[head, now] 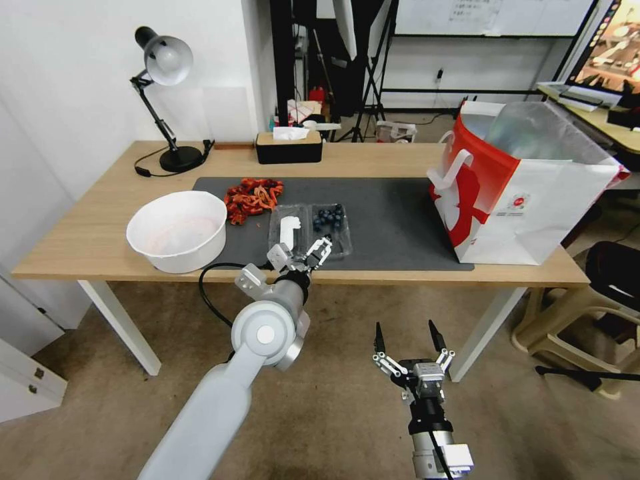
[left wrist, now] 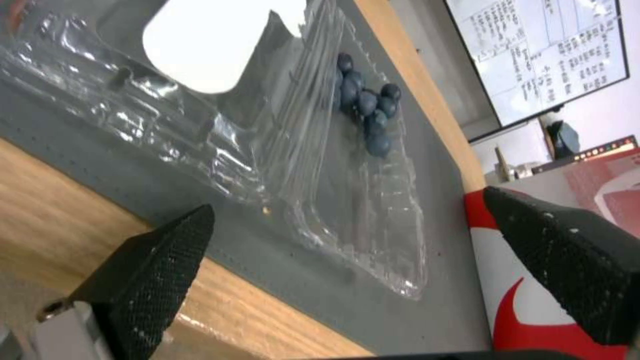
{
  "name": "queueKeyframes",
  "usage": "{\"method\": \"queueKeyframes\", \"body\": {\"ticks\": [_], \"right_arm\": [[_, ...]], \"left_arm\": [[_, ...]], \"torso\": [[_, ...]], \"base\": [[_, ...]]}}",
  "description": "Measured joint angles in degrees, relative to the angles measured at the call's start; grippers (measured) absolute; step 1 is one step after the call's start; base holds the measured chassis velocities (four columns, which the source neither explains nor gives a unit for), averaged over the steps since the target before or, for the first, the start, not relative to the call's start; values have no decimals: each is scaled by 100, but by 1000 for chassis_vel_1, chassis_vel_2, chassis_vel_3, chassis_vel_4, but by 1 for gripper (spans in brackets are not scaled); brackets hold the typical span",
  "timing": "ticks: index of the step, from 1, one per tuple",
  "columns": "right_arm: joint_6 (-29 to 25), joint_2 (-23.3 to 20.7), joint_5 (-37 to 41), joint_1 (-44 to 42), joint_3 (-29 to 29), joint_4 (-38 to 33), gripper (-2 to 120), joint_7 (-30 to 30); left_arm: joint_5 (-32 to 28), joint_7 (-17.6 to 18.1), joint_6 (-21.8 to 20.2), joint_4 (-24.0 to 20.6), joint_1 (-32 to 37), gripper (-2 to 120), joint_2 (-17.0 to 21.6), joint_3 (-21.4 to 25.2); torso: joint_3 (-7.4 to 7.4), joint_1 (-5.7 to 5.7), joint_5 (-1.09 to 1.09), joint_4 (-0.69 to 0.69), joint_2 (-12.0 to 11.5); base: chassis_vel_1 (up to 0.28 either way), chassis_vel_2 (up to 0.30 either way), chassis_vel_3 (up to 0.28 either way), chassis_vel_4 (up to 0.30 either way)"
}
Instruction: Close the takeout container lid, then place the container into the takeout bag.
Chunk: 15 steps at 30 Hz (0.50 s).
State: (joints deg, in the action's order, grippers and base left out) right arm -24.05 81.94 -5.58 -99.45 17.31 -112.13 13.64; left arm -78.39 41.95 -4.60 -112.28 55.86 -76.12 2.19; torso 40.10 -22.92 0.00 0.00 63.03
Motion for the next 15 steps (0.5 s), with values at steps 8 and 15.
{"method": "queueKeyframes", "body": {"ticks": [8, 15], "right_arm": [[-48, 34, -39, -20, -19, 31, 100, 0], [-87, 44, -59, -49, -10, 38, 100, 0]], "left_arm": [[-30, 15, 53, 69, -43, 100, -2, 91], [-56, 44, 108, 105, -91, 100, -8, 122]], "torso": [[0, 0, -1, 0, 0], [0, 0, -2, 0, 0]], "base": [[0, 0, 0, 0], [0, 0, 0, 0]]}}
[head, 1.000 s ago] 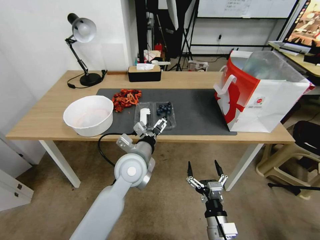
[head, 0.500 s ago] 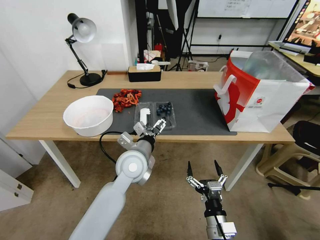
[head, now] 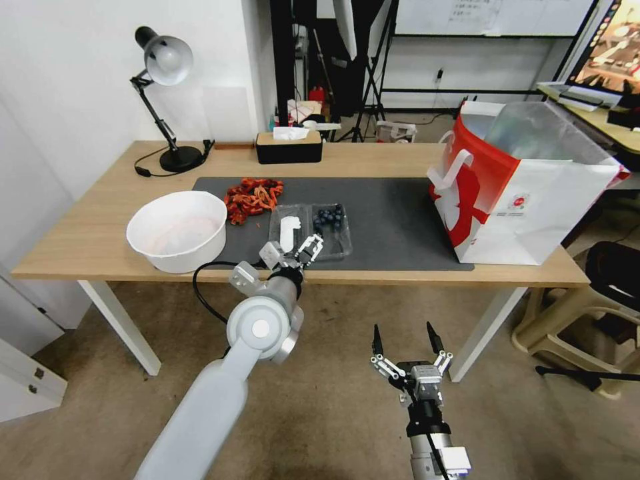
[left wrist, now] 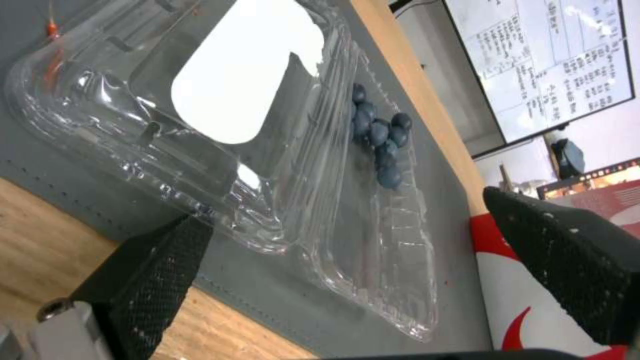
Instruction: Close the takeout container lid, then place the container into the takeout bag.
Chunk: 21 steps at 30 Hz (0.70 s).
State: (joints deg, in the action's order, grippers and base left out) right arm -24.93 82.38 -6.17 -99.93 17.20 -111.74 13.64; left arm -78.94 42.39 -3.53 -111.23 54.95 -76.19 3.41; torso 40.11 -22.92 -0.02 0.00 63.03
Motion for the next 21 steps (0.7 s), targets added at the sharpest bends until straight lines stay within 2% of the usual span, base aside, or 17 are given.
{"method": "queueKeyframes", "body": {"ticks": [4, 12, 21], "right_arm": [[-5, 19, -18, -3, 5, 7, 100, -1], [-56, 83, -77, -22, 15, 33, 100, -9], [-78, 112, -120, -40, 19, 36, 100, -10]], "left_arm": [[-15, -41, 88, 4, -1, 100, -19, 1], [-14, -558, 461, 0, 15, 100, -30, 22], [279, -933, 574, -26, 71, 100, 31, 28]], "torso": [[0, 0, -4, 0, 0], [0, 0, -6, 0, 0], [0, 0, -5, 2, 0]], "base": [[0, 0, 0, 0], [0, 0, 0, 0], [0, 0, 0, 0]]}}
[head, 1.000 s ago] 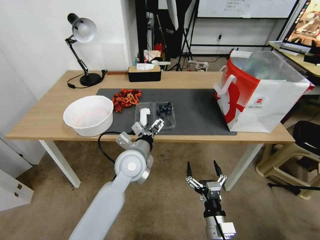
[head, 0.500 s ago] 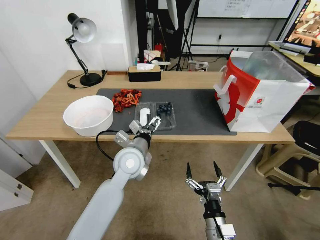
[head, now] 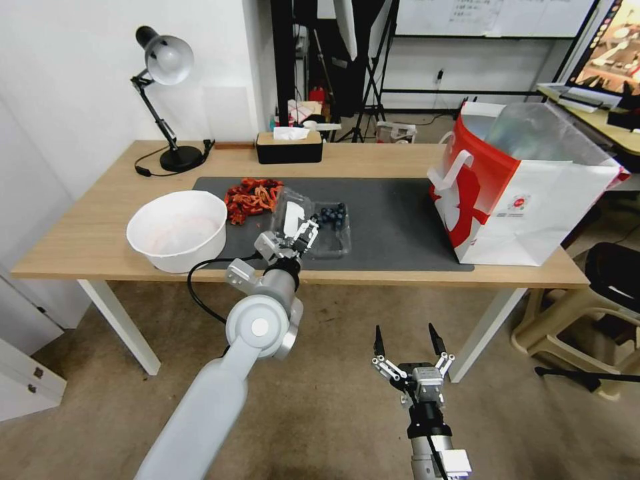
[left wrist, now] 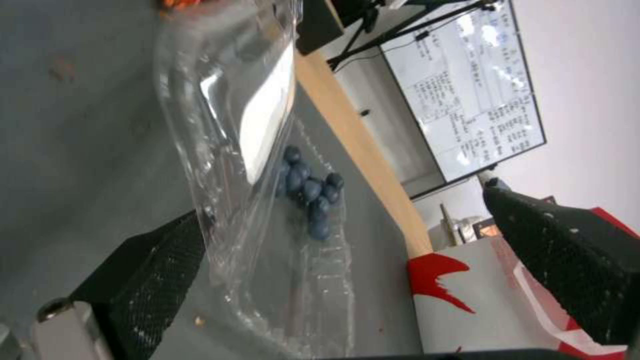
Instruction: Close the takeout container lid, then place the container into the takeout bag.
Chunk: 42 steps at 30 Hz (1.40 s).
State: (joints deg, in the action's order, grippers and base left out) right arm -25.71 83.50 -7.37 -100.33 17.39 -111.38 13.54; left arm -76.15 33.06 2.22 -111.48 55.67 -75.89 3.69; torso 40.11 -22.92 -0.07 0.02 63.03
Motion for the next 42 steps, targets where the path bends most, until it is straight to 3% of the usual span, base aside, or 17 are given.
{"method": "queueKeyframes", "body": {"ticks": [9, 16, 21, 28, 31, 33, 34, 42], "right_arm": [[-10, 33, -40, -12, 2, 7, 100, 0], [-44, 55, -74, -27, 3, 40, 100, 0], [-55, 66, -79, -29, 4, 52, 100, 0], [-64, 68, -84, -25, 4, 86, 100, 0], [-72, 68, -94, -22, 4, 95, 100, 0], [-74, 68, -95, -22, 4, 96, 100, 0], [-78, 67, -98, -22, 4, 97, 100, 0], [-87, 68, -98, -22, 5, 97, 100, 6]], "left_arm": [[118, -402, -240, 25, -50, 100, 219, 17], [199, -993, -319, 257, -330, 100, 553, -145], [257, -1211, -335, 315, -442, 100, 731, -234], [616, -1842, -327, 494, -648, 100, 1194, -441], [871, -2267, -307, 601, -746, 100, 1399, -503], [909, -2328, -301, 618, -762, 100, 1428, -513], [1062, -2601, -261, 685, -820, 100, 1536, -549], [1440, -3096, -138, 857, -923, 100, 1777, -699]], "torso": [[0, 0, -1, -2, 0], [0, 0, 2, -2, 0], [0, 0, 1, -3, 0], [0, 0, 3, -3, 0], [0, 0, 4, -2, 0], [0, 0, 4, -3, 0], [0, 0, 4, -2, 0], [0, 0, 4, -2, 0]], "base": [[0, 0, 0, 0], [0, 0, 0, 0], [0, 0, 0, 0], [0, 0, 0, 0], [0, 0, 0, 0], [0, 0, 0, 0], [0, 0, 0, 0], [0, 0, 0, 0]]}}
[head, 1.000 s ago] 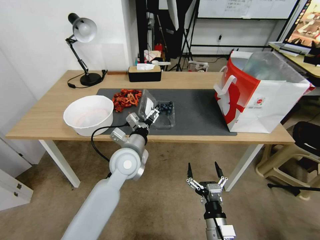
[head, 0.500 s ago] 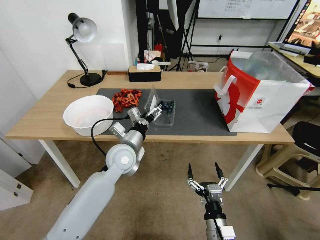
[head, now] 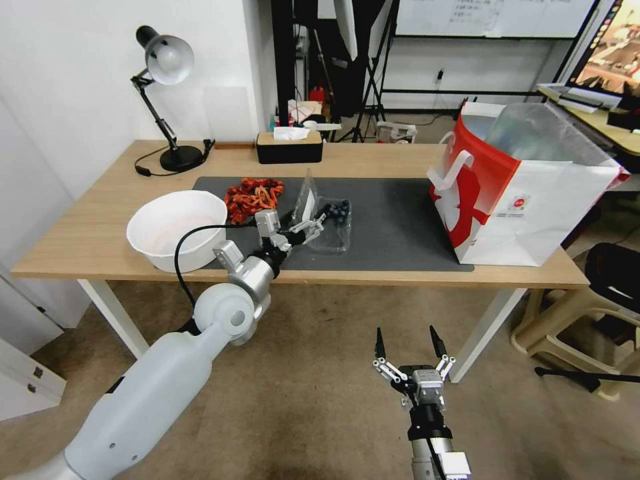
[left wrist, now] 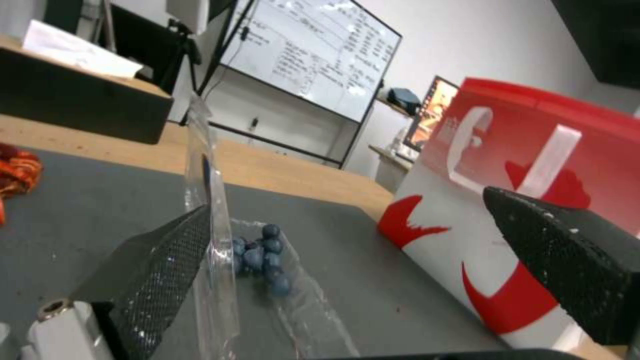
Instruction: Close the takeout container lid, then place the container into the takeout bag.
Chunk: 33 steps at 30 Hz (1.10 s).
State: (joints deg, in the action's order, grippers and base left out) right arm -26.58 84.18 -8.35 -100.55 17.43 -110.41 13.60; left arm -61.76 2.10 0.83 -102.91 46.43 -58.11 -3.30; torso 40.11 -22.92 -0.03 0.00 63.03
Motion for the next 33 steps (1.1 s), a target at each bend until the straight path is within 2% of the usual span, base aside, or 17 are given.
{"method": "queueKeyframes", "body": {"ticks": [5, 7, 10, 12, 13, 17, 18, 26, 33], "right_arm": [[0, -5, 33, -3, 0, -1, 100, -33], [4, -73, 124, -7, -2, -29, 100, -138], [45, -234, 409, -44, -25, -126, 100, -365], [59, -299, 516, -39, 1, -175, 100, -454], [79, -368, 618, -31, 70, -218, 100, -535], [119, -534, 991, -36, 169, -319, 100, -894], [120, -613, 1131, -55, 215, -352, 100, -1063], [139, -914, 1424, -65, 456, -427, 100, -1532], [155, -979, 1448, -32, 513, -417, 100, -1553]], "left_arm": [[74, -163, 54, 96, -94, 100, 55, -99], [82, -222, 64, 149, -148, 100, 58, -141], [86, -347, 67, 239, -217, 100, 59, -208], [95, -411, 70, 270, -248, 100, 65, -225], [101, -470, 75, 304, -286, 100, 73, -250], [102, -600, 89, 405, -449, 100, 94, -340], [101, -674, 93, 475, -551, 100, 98, -402], [94, -949, 95, 723, -862, 100, 77, -586], [70, -1204, 51, 928, -1100, 100, 55, -768]], "torso": [[0, 0, 2, 1, 0], [0, 0, 30, 4, 0], [1, 0, 43, -3, 0], [0, 0, 37, -3, 0], [0, 0, 21, 0, 0], [0, 0, 17, 0, 0], [1, 0, 9, -1, -1], [0, 0, 6, -1, 0], [1, 0, 3, 0, -1]], "base": [[0, 0, 0, 0], [0, 0, 0, 0], [0, 0, 0, 0], [0, 0, 0, 0], [0, 0, 0, 0], [0, 0, 0, 0], [0, 0, 0, 0], [0, 0, 0, 0], [0, 0, 0, 0]]}}
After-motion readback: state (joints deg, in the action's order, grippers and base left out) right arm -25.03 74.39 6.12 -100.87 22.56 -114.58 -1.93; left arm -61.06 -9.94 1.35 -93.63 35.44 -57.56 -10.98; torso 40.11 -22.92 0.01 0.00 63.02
